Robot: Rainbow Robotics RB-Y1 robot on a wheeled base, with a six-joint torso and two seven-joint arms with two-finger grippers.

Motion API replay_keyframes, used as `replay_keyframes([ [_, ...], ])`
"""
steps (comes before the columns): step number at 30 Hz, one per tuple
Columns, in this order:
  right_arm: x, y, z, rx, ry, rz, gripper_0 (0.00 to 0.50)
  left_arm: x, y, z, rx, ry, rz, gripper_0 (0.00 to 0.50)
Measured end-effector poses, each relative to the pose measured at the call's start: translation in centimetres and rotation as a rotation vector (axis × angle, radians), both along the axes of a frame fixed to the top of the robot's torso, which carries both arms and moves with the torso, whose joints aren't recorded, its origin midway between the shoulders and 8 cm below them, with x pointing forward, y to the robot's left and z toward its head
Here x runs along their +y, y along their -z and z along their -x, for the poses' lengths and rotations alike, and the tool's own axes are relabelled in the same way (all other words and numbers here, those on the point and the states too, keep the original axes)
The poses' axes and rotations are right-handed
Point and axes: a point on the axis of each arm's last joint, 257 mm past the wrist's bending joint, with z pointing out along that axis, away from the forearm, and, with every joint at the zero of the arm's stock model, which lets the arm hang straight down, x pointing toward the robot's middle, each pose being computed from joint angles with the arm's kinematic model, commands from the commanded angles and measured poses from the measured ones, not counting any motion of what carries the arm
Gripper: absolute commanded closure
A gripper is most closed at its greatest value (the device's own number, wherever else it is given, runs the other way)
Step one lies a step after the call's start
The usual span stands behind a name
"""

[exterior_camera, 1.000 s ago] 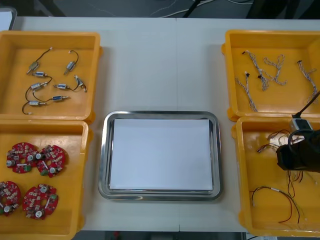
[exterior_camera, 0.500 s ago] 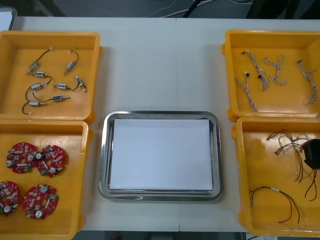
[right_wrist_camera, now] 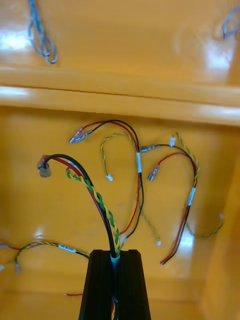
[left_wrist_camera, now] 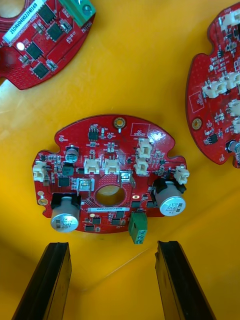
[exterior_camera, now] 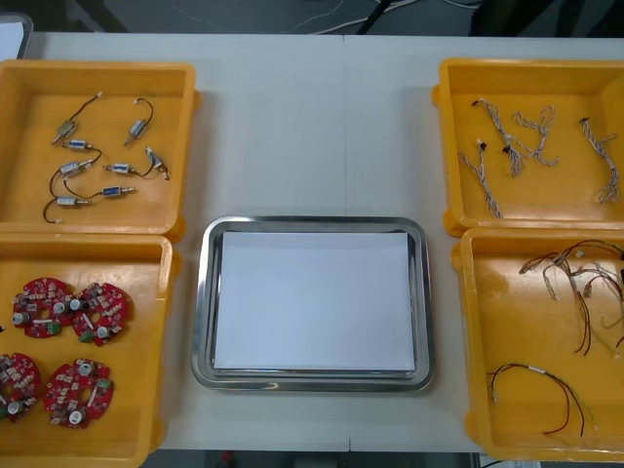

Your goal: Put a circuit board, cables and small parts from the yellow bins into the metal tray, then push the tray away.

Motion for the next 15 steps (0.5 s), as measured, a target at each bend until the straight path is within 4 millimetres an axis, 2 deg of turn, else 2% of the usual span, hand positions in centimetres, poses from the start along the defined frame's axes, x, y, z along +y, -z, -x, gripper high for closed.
replay_keyframes([
  [3,0.6,-0.5,0.0,-0.012,-0.109,0.054,0.5,0.0,0.2,0.1,0.004,0.003,-0.003,0.0],
  [15,5.3,-1.3,1.2,-0.029,-0.419,0.053,0.5,-0.3,0.9,0.4,0.019,0.016,-0.015,0.0],
])
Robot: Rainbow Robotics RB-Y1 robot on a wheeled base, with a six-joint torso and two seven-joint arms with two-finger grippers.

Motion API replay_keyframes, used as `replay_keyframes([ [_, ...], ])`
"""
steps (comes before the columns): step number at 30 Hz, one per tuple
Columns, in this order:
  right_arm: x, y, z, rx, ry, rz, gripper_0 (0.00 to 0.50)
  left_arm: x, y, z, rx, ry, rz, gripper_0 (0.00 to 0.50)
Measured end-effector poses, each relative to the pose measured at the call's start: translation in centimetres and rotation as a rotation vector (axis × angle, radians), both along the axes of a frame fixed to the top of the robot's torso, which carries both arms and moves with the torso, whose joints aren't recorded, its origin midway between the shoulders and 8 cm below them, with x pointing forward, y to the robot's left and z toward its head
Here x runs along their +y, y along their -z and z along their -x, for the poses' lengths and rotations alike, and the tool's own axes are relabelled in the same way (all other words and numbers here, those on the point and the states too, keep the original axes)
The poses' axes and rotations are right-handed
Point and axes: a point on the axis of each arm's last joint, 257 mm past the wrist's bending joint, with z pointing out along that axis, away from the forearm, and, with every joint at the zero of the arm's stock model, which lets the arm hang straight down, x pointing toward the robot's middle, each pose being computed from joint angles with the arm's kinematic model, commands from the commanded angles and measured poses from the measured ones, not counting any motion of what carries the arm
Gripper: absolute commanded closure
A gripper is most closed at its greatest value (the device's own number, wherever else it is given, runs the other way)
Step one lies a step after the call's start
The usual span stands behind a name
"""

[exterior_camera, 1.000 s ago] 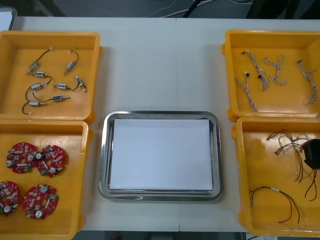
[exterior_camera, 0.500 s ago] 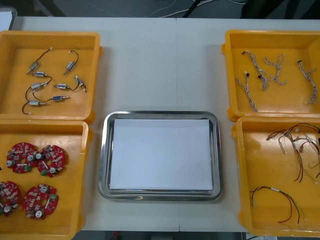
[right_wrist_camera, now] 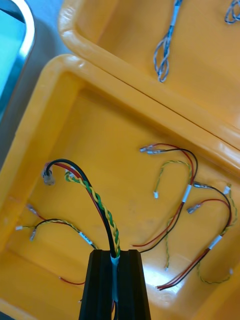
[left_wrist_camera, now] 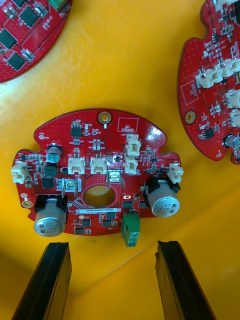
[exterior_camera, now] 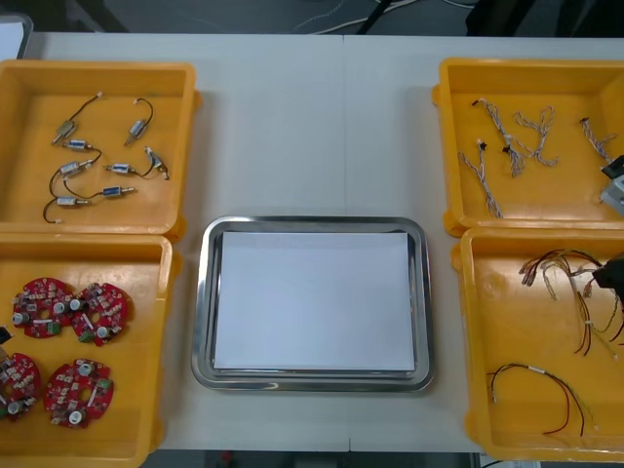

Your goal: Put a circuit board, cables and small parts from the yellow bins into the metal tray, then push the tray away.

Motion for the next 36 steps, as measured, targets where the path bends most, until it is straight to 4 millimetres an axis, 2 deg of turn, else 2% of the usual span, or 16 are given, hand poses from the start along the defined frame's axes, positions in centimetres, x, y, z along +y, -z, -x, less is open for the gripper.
replay_keyframes([
  [11,2.5,-1.5,0.6,-0.048,-0.026,-0.002,0.5,-0.2,0.7,0.2,0.01,0.015,-0.018,0.0],
  [15,3.7,-1.1,1.0,-0.017,0.069,-0.068,0.5,0.1,0.8,0.2,0.011,0.016,-0.029,0.0],
  [21,5.5,-0.4,1.7,0.006,0.039,-0.069,0.5,0.1,0.9,0.1,0.013,0.023,-0.041,0.0],
  [25,6.4,-0.3,2.4,0.018,0.094,-0.105,0.5,-0.1,1.1,0.1,0.017,0.031,-0.044,0.0],
  [32,7.0,0.0,3.6,0.026,0.107,-0.118,0.5,-0.3,1.4,-0.1,0.019,0.043,-0.052,0.0],
  [36,7.1,0.1,3.8,0.046,0.179,-0.16,0.5,-0.1,1.5,-0.1,0.021,0.045,-0.061,0.0],
])
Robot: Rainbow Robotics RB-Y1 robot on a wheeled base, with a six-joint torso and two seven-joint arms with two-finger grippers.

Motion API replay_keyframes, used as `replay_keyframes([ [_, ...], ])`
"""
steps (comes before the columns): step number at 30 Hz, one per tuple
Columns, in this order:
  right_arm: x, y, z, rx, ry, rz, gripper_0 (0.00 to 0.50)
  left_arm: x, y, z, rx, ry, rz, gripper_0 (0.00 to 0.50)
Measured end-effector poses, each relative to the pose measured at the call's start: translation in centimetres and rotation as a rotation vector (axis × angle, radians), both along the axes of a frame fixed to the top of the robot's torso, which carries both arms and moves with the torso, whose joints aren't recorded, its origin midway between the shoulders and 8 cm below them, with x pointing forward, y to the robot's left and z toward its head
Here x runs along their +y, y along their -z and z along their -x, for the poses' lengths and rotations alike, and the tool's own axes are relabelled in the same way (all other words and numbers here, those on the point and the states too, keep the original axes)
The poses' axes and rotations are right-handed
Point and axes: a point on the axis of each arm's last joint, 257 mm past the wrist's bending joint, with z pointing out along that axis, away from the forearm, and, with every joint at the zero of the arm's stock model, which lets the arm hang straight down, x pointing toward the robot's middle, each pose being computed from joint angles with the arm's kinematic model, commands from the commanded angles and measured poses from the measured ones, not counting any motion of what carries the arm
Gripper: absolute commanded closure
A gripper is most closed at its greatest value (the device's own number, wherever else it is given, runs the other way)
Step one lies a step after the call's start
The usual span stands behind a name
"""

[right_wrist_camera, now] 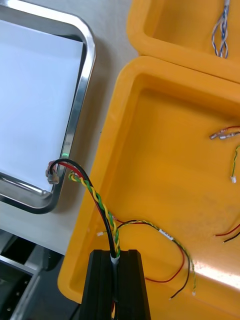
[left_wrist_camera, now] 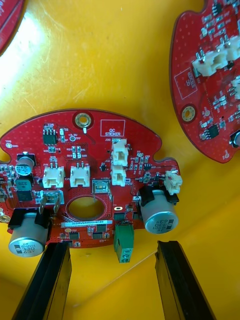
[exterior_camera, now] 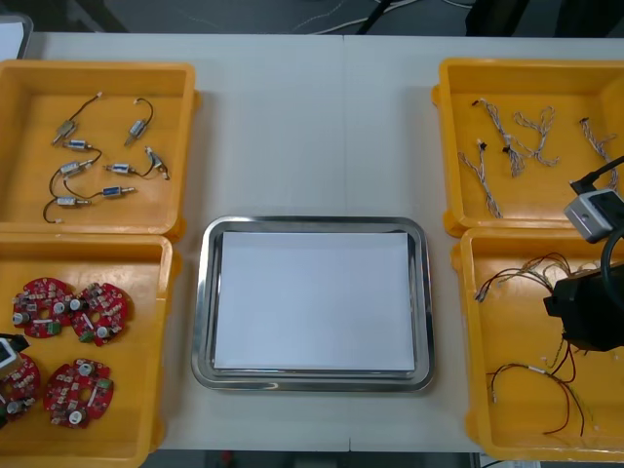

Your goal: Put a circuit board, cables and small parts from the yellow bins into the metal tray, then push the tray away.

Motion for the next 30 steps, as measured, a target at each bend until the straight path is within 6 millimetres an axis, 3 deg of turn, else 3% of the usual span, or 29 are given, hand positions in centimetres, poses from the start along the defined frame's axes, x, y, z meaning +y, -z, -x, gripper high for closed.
replay_keyframes([
  [30,-0.34,-0.32,-0.23,-0.003,0.094,-0.029,0.5,0.52,0.05,-0.9,-0.029,0.015,-0.042,0.005],
])
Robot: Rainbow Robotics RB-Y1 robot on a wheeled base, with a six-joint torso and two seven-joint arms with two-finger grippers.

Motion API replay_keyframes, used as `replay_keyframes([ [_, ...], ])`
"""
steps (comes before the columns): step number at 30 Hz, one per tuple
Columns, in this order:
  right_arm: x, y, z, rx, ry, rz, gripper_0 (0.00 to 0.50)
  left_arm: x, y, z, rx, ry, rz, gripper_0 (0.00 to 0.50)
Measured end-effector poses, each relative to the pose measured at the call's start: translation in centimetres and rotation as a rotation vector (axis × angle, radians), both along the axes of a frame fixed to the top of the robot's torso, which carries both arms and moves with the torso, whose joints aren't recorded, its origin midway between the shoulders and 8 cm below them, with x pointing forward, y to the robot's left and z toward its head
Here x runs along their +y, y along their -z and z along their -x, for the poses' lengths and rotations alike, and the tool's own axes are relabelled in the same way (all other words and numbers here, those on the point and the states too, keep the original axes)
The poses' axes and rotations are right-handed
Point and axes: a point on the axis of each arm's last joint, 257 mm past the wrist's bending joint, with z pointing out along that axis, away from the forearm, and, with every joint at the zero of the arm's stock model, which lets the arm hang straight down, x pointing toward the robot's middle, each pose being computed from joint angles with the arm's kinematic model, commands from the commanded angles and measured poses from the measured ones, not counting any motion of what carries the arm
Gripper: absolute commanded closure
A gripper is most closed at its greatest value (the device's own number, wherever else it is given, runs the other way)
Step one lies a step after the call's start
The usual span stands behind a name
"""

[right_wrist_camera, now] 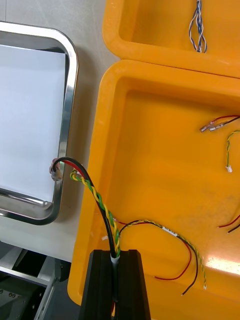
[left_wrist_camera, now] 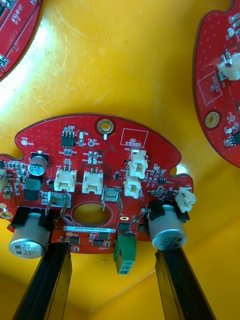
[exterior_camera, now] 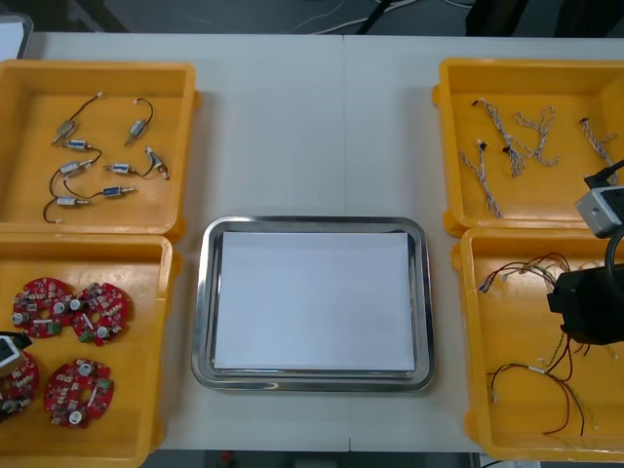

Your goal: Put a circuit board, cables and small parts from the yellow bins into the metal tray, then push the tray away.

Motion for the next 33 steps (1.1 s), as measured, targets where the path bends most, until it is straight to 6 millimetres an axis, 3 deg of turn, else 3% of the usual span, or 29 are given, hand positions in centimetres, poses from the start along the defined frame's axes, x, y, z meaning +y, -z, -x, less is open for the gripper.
replay_keyframes([
  [7,-0.1,-0.02,0.0,0.0,0.0,0.004,0.5,0.09,-0.01,-0.03,-0.001,0.0,-0.004,0.002],
  [12,-0.11,-0.02,0.0,0.0,0.0,0.004,0.5,0.22,-0.07,-0.18,-0.007,0.001,-0.009,0.071],
  [16,-0.13,-0.03,0.0,0.0,0.0,0.005,0.5,0.31,-0.13,-0.33,-0.013,0.001,-0.013,0.085],
  [19,-0.16,-0.03,0.0,0.0,0.0,0.007,0.5,0.4,-0.19,-0.47,-0.019,0.001,-0.017,0.155],
  [21,-0.19,-0.04,0.0,0.0,0.0,0.008,0.5,0.51,-0.2,-0.48,-0.02,0.002,-0.022,0.229],
  [22,-0.2,-0.04,0.0,0.0,0.0,0.008,0.5,0.57,-0.2,-0.49,-0.02,0.002,-0.024,0.298],
  [23,-0.22,-0.04,0.0,0.0,0.0,0.009,0.5,0.61,-0.21,-0.49,-0.02,0.002,-0.026,0.323],
  [25,-0.23,-0.04,0.0,0.0,0.0,0.009,0.5,0.67,-0.22,-0.51,-0.021,0.002,-0.028,0.433],
  [27,-0.23,-0.04,0.0,0.0,0.0,0.009,0.5,0.74,-0.23,-0.53,-0.022,0.002,-0.031,0.5],
  [33,-0.23,-0.04,0.0,0.0,0.0,0.009,0.5,0.82,-0.26,-0.58,-0.024,0.002,-0.035,0.5],
])
